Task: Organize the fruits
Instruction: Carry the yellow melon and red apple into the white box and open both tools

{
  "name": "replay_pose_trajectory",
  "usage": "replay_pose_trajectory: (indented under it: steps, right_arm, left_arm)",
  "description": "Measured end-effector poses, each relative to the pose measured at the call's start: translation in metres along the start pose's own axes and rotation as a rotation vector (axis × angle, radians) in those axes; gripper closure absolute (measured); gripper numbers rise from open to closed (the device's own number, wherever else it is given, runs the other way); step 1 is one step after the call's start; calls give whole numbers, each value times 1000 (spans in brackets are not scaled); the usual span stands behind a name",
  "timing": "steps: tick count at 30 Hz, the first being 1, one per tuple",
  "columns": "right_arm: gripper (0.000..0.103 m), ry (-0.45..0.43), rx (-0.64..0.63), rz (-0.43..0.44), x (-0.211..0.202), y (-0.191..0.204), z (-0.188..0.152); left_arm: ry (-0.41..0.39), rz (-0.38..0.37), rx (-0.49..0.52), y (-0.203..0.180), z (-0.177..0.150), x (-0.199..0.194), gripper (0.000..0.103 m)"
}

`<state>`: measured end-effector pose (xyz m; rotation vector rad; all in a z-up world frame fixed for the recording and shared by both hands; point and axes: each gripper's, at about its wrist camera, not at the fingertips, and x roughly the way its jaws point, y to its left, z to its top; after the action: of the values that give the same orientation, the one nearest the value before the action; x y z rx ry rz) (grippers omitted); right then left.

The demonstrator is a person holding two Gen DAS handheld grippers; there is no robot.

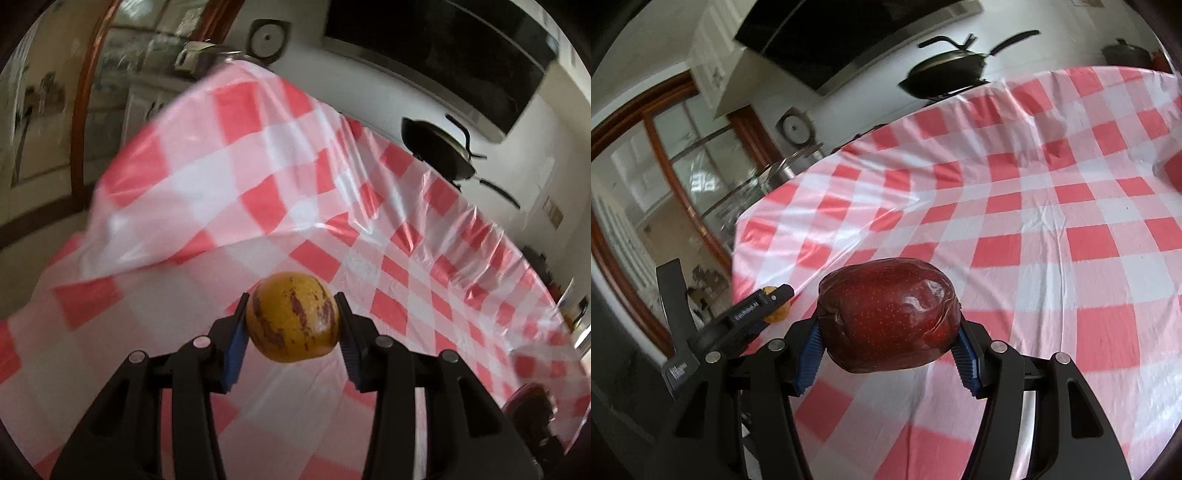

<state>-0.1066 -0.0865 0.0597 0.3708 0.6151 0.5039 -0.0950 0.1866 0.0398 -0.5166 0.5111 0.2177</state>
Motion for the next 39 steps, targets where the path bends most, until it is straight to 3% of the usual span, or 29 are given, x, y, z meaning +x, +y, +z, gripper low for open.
replay_pose_trajectory:
  steps: [4, 12, 18, 25, 34, 39]
  right_arm:
    - [43, 12, -31, 13, -9, 10, -6]
    - [43, 40, -113, 54, -17, 46, -17]
    - [43, 84, -269, 121, -21, 98, -41]
    - [43, 199, -468, 230, -8, 167, -89]
    - [43, 375, -728, 379, 7, 246, -162]
    - [43, 489, -868, 412, 21, 275, -207]
  left_arm:
    - [-42, -48, -6, 13, 11, -36, 59]
    - [-95, -45, 40, 49, 11, -101, 59]
    - [-105, 42, 85, 102, -2, -143, 59]
    - [-97, 179, 115, 161, -10, -172, 59]
    - [0, 318, 111, 242, -36, -187, 59]
    - [91, 360, 114, 272, -51, -180, 59]
